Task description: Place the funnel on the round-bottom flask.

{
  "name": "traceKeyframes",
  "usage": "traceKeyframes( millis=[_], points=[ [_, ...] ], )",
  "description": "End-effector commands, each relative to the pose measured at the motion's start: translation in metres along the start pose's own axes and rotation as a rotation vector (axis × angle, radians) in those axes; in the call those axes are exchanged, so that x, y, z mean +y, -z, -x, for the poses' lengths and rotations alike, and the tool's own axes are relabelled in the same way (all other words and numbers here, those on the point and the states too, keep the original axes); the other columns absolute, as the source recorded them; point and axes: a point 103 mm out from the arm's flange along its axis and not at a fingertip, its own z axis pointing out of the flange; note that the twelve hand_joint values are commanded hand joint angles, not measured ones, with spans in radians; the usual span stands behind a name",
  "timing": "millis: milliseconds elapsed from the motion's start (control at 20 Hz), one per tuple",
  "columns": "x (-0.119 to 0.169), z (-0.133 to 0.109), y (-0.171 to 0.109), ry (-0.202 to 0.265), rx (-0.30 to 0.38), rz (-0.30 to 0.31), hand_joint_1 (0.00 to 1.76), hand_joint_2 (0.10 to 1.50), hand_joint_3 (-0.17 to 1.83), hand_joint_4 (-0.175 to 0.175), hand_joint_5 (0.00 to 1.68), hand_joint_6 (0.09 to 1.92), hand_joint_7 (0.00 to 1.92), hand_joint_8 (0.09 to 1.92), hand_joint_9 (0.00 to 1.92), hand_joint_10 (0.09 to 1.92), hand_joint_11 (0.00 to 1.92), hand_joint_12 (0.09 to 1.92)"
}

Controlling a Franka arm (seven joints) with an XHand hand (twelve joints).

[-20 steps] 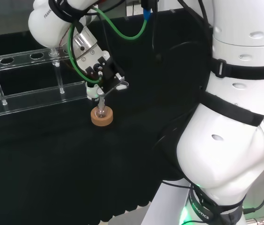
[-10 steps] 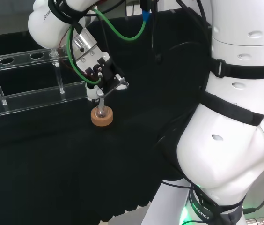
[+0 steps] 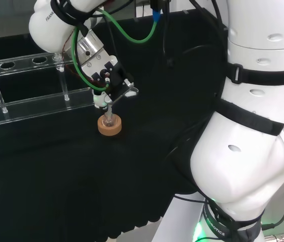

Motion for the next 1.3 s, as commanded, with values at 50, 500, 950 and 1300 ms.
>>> traceKeyframes(
  millis=[50, 500, 950, 1300],
  points=[
    [0.0, 0.001, 0.0, 0.002, 0.006, 0.002, 0.66, 0.74, 0.44, -0.072, 0.38, 0.34, 0.45, 0.81, 0.73, 0.62, 0.54, 1.29],
    [0.001, -0.001, -0.001, 0.003, -0.012, 0.0, 0.66, 0.74, 0.44, -0.073, 0.35, 0.24, 0.35, 0.8, 0.66, 0.63, 0.52, 1.3],
    [-0.003, 0.001, -0.001, 0.028, 0.003, 0.018, 0.64, 0.72, 0.42, -0.065, 0.31, 0.11, 0.19, 0.76, 0.52, 0.67, 0.44, 1.34],
    [-0.019, 0.001, 0.01, 0.065, 0.058, 0.177, 0.47, 0.69, 0.24, -0.045, 0.12, 0.09, 0.0, 0.36, 0.05, 0.84, 0.2, 1.49]
  ],
)
